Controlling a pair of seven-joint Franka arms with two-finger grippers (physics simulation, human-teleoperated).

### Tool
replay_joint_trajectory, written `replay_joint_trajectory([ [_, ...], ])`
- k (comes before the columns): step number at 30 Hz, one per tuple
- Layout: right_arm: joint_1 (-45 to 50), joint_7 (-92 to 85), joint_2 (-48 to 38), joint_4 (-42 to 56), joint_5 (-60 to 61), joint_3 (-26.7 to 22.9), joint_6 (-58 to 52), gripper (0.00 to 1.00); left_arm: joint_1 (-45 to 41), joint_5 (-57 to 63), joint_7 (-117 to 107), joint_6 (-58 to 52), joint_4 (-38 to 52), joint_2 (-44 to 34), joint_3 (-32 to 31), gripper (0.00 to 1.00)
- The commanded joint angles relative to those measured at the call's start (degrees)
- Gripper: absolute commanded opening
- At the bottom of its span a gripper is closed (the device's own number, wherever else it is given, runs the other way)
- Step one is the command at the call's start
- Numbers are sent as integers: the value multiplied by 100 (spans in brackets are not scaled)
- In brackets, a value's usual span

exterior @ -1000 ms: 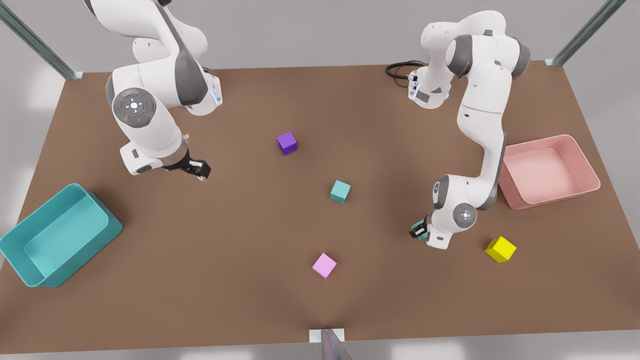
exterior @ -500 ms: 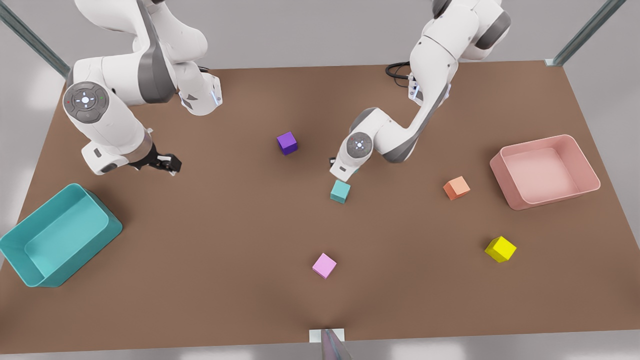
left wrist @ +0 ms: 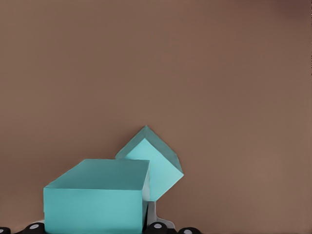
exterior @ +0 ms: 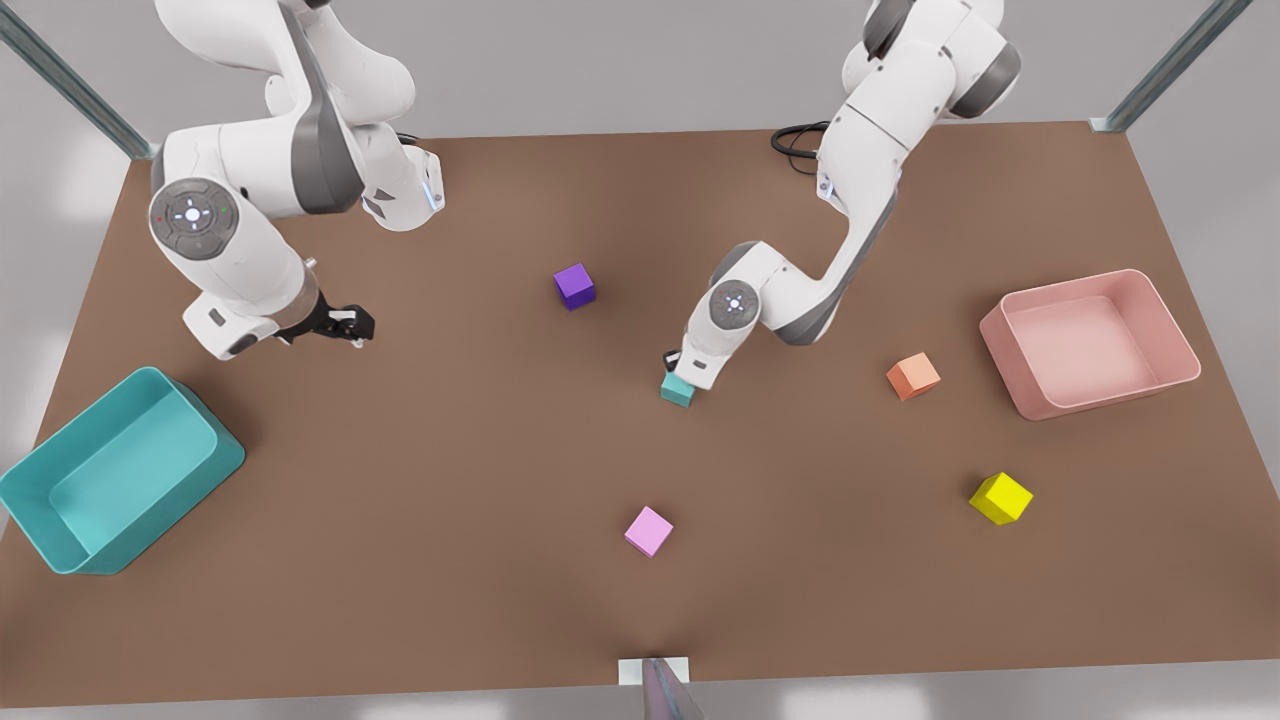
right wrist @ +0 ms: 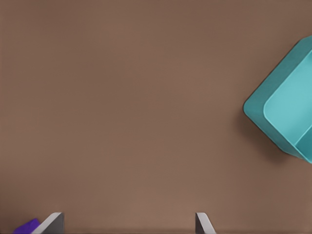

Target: Stack the two blue cubes on top of each other

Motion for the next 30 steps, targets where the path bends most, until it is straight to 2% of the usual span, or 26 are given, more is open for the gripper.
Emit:
replay_joint_trajectory([
  [1, 63, -359, 79, 13, 3, -1, 9, 100, -10, -6, -616, 229, 36, 48, -5, 60],
  [12, 63, -332, 352, 22, -24, -45, 158, 100, -115, 11, -625, 379, 220, 303, -5, 62],
  [13, 63, -332, 378, 22, -15, -45, 158, 100, -115, 55, -625, 379, 212, 311, -5, 68],
  [14, 54, -332, 387, 22, 3, -45, 158, 100, -98, 90, -625, 387, 212, 347, -5, 99],
  [30, 28, -490, 378, 84, -59, -54, 334, 100, 25, 55, -660, 53, 414, -5, -5, 100],
])
